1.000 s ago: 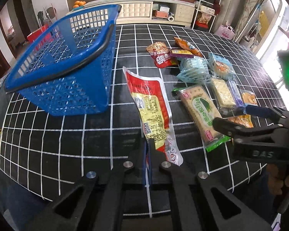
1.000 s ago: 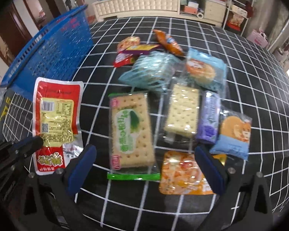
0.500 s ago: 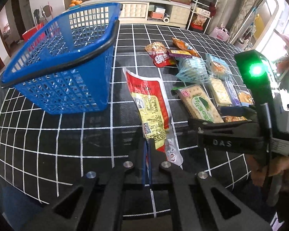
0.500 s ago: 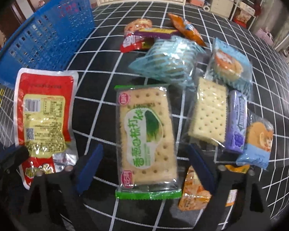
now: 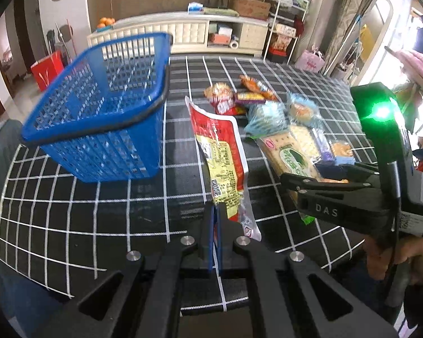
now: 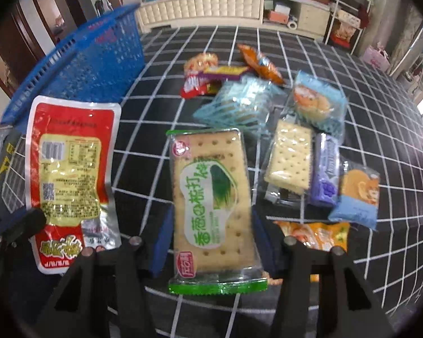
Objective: Organize snacks
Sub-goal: 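Carry the tofu pack with left tool into the basket while right tool carries crackers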
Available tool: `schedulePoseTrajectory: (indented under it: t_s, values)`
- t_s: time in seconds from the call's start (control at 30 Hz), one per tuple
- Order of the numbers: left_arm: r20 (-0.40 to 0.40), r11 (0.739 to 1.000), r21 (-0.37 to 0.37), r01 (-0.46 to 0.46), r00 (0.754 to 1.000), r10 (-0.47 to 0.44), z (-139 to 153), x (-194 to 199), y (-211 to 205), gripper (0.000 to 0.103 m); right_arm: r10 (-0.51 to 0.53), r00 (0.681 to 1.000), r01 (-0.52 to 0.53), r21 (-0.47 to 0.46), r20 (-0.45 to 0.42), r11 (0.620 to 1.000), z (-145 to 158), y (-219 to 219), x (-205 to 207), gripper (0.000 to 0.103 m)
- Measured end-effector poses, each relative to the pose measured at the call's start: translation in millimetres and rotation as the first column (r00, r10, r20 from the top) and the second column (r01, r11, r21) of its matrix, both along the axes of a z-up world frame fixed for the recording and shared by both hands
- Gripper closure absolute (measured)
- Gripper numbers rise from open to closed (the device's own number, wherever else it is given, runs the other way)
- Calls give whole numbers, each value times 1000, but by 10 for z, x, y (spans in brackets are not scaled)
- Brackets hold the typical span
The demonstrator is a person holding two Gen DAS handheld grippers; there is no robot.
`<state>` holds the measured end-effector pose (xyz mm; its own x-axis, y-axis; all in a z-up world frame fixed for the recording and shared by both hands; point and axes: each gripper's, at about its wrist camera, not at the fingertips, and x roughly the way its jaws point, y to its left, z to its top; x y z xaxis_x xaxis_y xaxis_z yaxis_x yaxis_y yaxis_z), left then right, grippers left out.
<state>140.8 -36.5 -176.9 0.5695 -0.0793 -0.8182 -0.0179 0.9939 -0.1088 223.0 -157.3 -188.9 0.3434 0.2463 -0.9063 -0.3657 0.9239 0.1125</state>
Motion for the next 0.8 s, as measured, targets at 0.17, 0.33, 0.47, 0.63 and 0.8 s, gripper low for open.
schedulePoseTrajectory:
  t_s: [0.17,0.33,0.47,0.63,0.8]
  values:
    - [62,1000,6,1,998,-2,291,-132,1,102,-15,999,13,31,45,999,335,-55,-164,45]
    - [124,1000,2,-4,992,4,615,-271,60,102,-22,995,16,74,92,997,662,-9,-267,45]
    - [159,1000,14,-1,987,-1,824,-351,149,102,-9,991,-4,101,135,995,905,83,-290,45]
    - [199,999,30,-21,980,15,1054,-375,373,102,21,984,-43,117,180,992,1135,283,-282,45]
    - [215,998,51,-39,976,27,1216,-266,620,102,52,976,-80,130,209,988,1282,524,-207,45]
